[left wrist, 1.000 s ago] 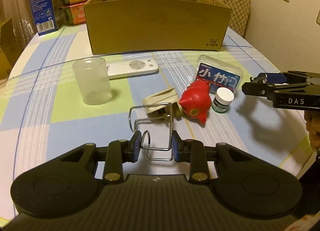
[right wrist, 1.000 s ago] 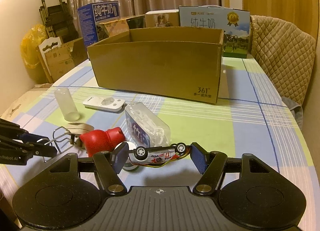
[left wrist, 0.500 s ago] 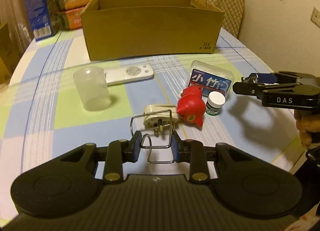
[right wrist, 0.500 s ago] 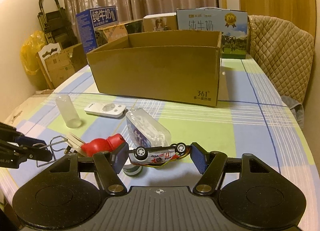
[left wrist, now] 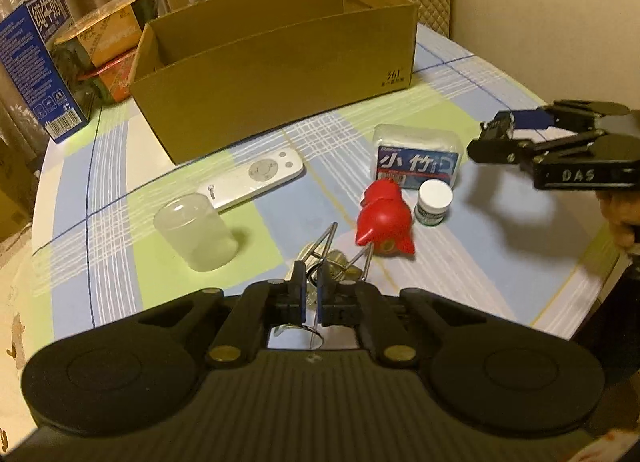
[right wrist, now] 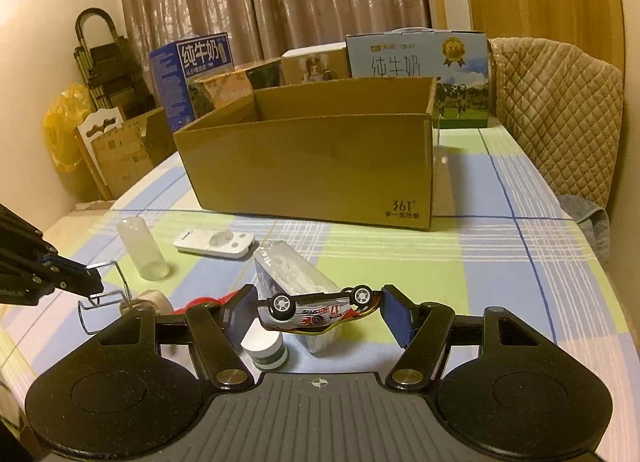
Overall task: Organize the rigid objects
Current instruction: 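Lift and carry the wire holder and toy car with both grippers over the box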
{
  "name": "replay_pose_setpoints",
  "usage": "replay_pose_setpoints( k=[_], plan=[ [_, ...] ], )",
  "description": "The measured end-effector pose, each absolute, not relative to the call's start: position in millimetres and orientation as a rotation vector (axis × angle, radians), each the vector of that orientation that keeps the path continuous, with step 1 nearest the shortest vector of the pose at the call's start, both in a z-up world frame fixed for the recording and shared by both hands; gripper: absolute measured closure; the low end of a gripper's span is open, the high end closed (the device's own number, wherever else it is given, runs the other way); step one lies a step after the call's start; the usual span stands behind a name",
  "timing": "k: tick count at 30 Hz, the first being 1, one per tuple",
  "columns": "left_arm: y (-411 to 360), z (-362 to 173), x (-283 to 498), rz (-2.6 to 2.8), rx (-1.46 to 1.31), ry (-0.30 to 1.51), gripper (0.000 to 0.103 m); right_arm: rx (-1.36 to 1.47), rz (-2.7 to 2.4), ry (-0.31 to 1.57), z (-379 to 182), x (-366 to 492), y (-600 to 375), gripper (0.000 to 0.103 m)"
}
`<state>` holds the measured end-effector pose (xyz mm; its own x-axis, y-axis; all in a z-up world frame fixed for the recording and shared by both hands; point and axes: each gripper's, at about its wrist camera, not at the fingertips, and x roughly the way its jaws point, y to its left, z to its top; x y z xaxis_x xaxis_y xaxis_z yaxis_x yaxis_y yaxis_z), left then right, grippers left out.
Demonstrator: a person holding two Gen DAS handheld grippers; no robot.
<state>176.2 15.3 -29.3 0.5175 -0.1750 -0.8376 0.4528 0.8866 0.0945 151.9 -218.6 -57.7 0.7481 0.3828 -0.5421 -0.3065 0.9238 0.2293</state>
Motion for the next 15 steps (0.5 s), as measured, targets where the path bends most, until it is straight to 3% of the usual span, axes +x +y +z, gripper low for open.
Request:
replay_pose_setpoints(
  k=[15],
  plan=[
    [44.0, 2.4, 188.1, -0.402, 0.173, 0.954, 0.101, 0.129, 0.387, 0.615, -54.6, 152.9, -209.7, 0.039]
  ],
)
